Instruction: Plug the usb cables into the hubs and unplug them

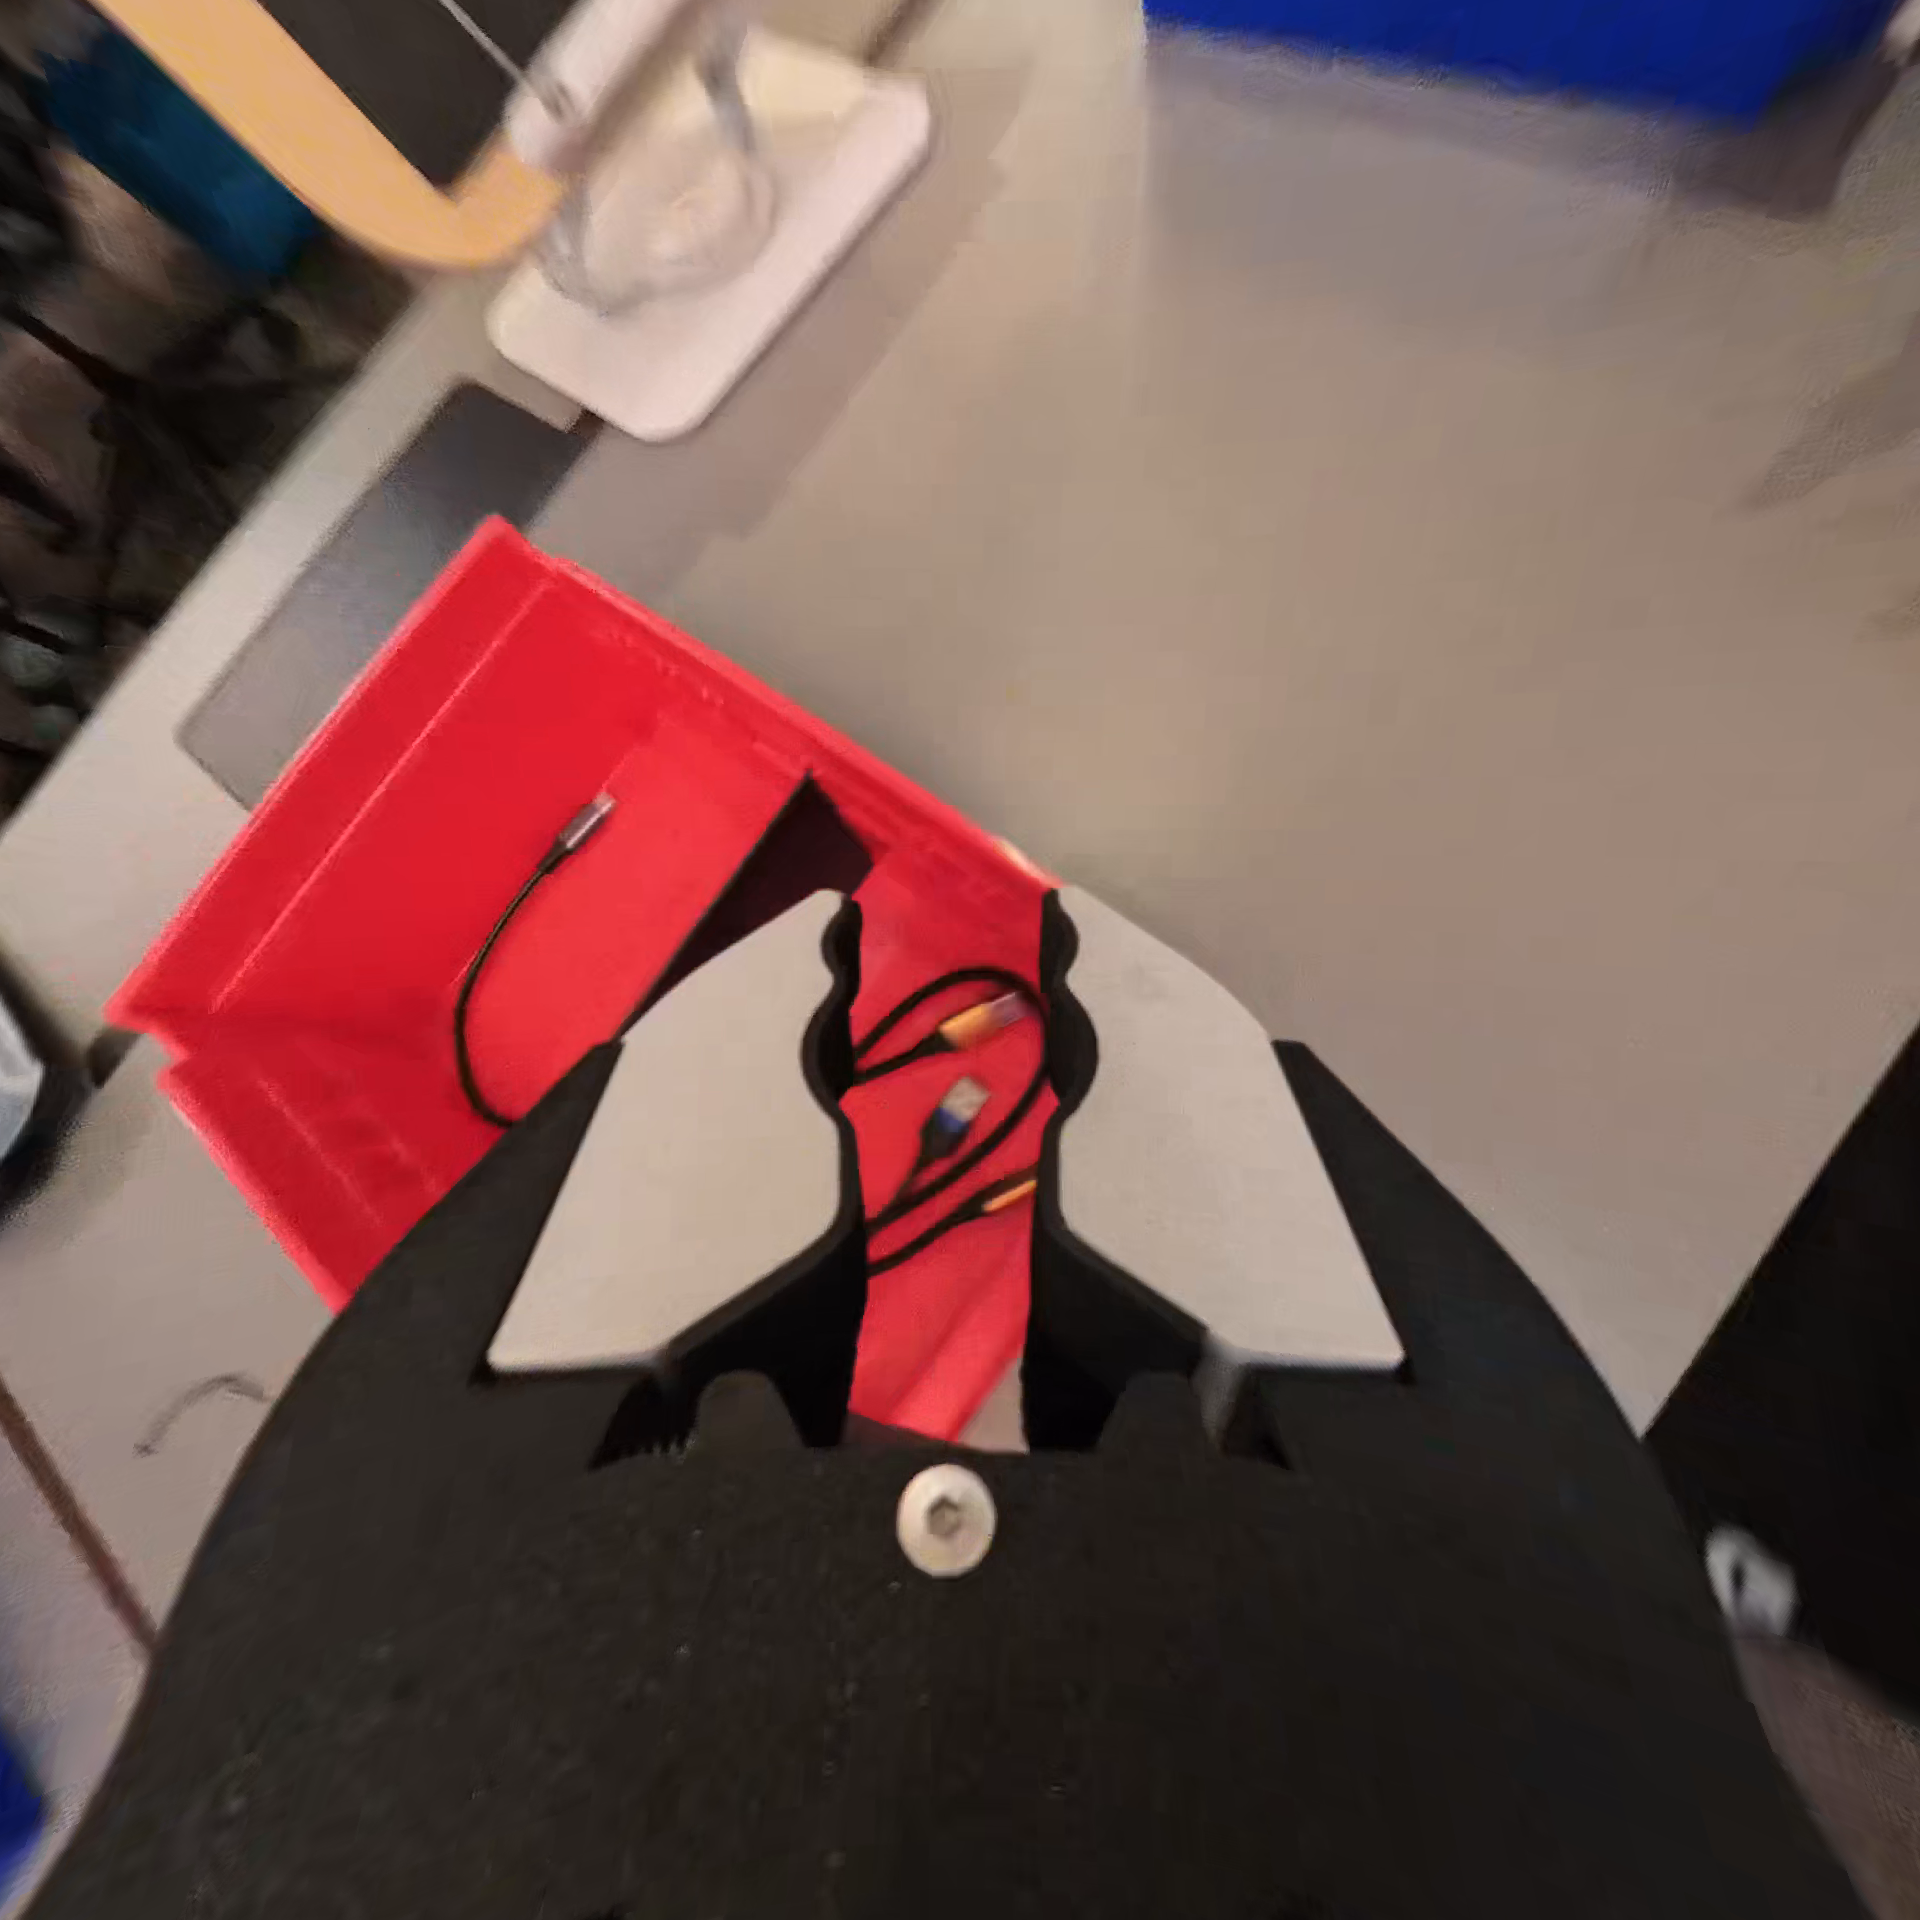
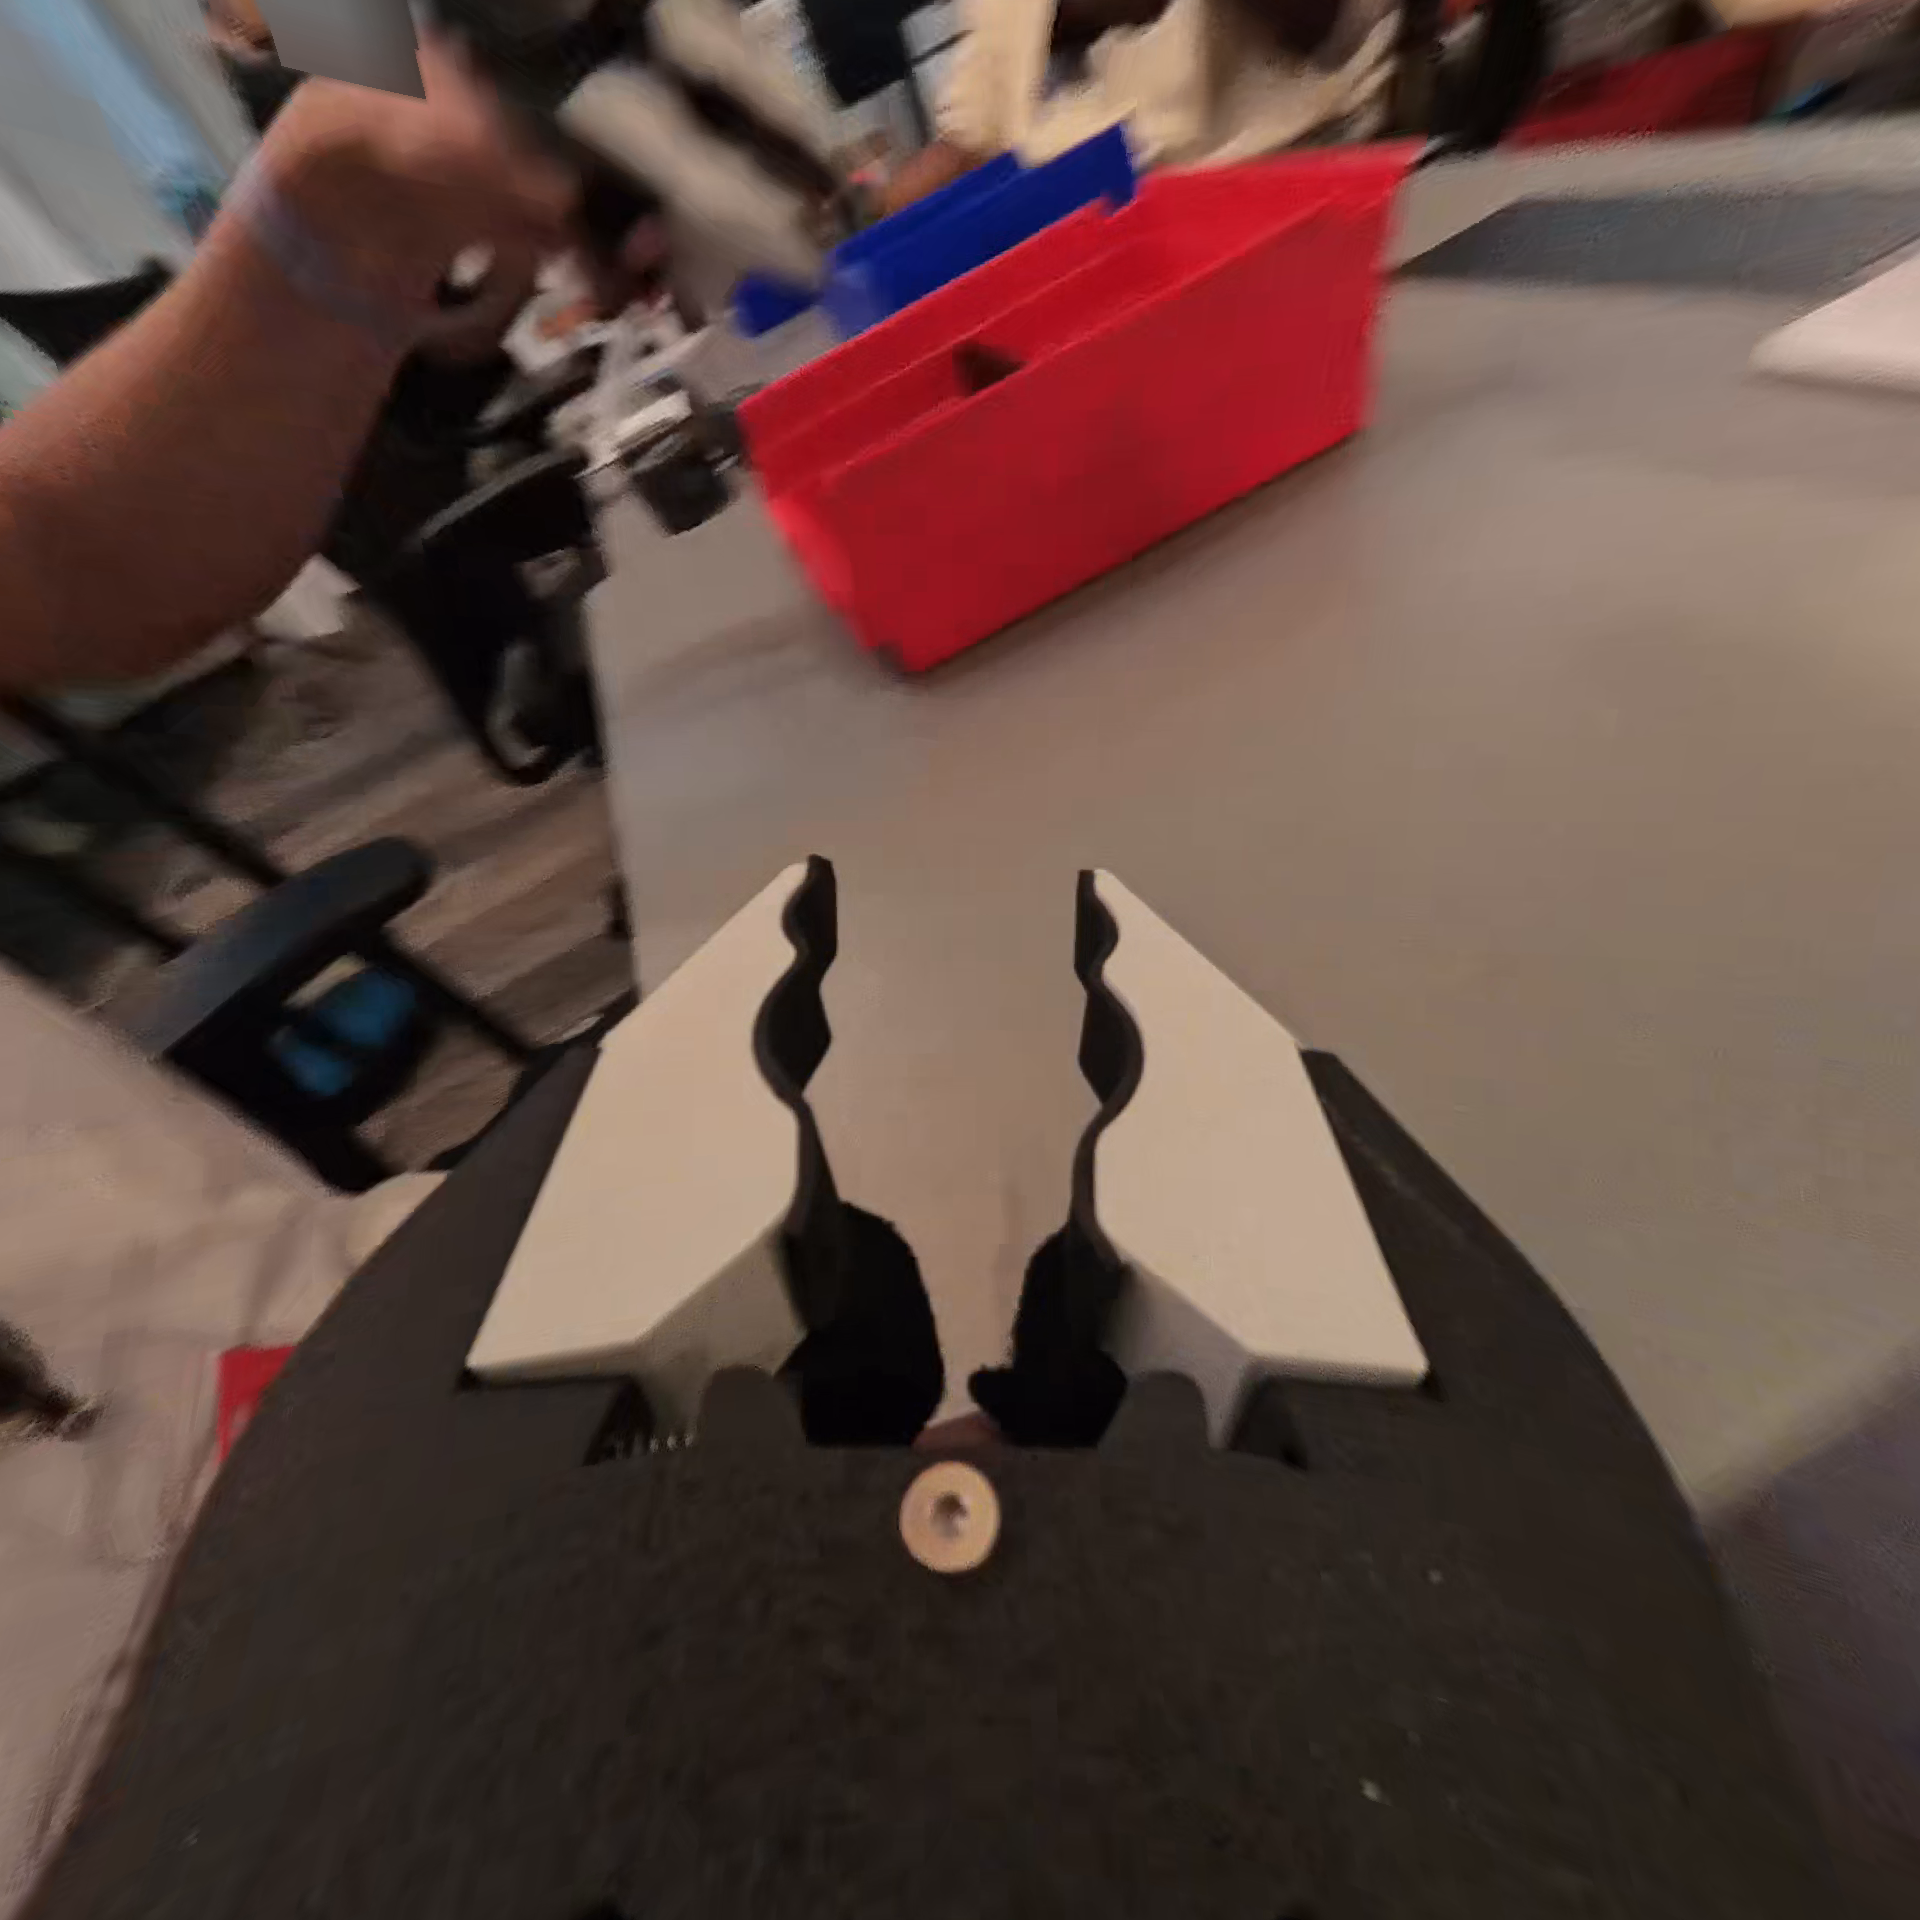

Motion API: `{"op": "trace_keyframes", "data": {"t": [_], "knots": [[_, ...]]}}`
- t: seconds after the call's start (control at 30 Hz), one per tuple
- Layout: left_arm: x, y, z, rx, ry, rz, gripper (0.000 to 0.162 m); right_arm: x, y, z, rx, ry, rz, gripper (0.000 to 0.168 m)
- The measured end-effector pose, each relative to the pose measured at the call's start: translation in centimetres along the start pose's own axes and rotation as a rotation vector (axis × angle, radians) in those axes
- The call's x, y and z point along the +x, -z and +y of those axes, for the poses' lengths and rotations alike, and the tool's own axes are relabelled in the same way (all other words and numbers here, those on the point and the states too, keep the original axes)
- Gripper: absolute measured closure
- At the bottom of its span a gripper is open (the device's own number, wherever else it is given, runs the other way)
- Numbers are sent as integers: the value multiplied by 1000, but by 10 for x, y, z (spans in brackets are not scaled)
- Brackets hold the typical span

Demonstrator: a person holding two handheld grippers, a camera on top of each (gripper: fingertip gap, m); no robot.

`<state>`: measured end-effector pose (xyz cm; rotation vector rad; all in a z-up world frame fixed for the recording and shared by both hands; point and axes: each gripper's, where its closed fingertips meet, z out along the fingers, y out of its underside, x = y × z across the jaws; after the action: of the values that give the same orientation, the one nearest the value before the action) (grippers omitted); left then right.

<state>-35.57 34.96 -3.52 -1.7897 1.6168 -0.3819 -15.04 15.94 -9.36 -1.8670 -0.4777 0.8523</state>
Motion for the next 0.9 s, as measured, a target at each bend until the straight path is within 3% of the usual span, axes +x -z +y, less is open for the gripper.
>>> {"op": "trace_keyframes", "data": {"t": [0.17,0.43,0.6,0.9], "knots": [[-101,-59,15,-339,-200,28,130,-22,-31,45,-138,133,-28,120],[-109,-110,85,-699,-293,383,129,-22,-23,44,-68,-6,-103,122],[-112,-115,110,-803,-285,513,124,-16,-26,36,-50,-66,-170,122],[-123,-132,128,-796,-458,486,109,-10,-29,30,-51,-132,-236,122]]}}
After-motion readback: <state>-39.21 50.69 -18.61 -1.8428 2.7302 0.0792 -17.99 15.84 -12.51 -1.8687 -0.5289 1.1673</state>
